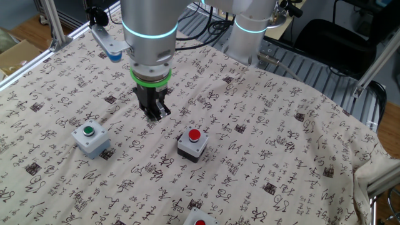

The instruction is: Press three buttons from left to right in sequence

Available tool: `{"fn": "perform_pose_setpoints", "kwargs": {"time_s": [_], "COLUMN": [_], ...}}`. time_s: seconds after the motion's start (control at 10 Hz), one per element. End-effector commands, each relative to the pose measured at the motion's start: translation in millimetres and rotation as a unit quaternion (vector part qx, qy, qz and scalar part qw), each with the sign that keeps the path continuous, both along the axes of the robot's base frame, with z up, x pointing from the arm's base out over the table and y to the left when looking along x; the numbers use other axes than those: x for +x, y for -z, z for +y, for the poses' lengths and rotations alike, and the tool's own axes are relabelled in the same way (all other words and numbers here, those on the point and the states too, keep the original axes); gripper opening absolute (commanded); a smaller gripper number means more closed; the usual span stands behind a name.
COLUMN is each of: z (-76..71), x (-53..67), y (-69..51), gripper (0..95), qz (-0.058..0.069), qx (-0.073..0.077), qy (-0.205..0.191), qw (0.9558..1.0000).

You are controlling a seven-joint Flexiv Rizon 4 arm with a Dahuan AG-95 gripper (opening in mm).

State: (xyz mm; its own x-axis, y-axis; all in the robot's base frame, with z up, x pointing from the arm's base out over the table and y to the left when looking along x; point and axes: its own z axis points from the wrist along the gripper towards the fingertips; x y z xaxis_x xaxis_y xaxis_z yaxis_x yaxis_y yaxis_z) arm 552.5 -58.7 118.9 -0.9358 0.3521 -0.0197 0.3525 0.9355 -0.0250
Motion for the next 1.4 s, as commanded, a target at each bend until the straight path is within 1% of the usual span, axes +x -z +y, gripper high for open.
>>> {"fn": "perform_pose_setpoints", "kwargs": {"time_s": [0.1, 0.6, 0.8, 1.0, 1.4], "z": [-0.2, -0.2, -0.2, -0.2, 0.5], "x": [-0.3, -0.3, -0.3, -0.3, -0.3], "y": [-0.3, -0.3, -0.3, -0.3, -0.4], "gripper": [0.0, 0.0, 0.0, 0.0, 0.0], "qz": [0.001, -0.001, -0.003, -0.005, -0.004], "qx": [0.005, 0.008, 0.009, 0.014, 0.022], "qy": [-0.007, -0.029, -0.044, -0.053, -0.059], "qw": [1.0000, 0.9996, 0.9990, 0.9985, 0.9980]}}
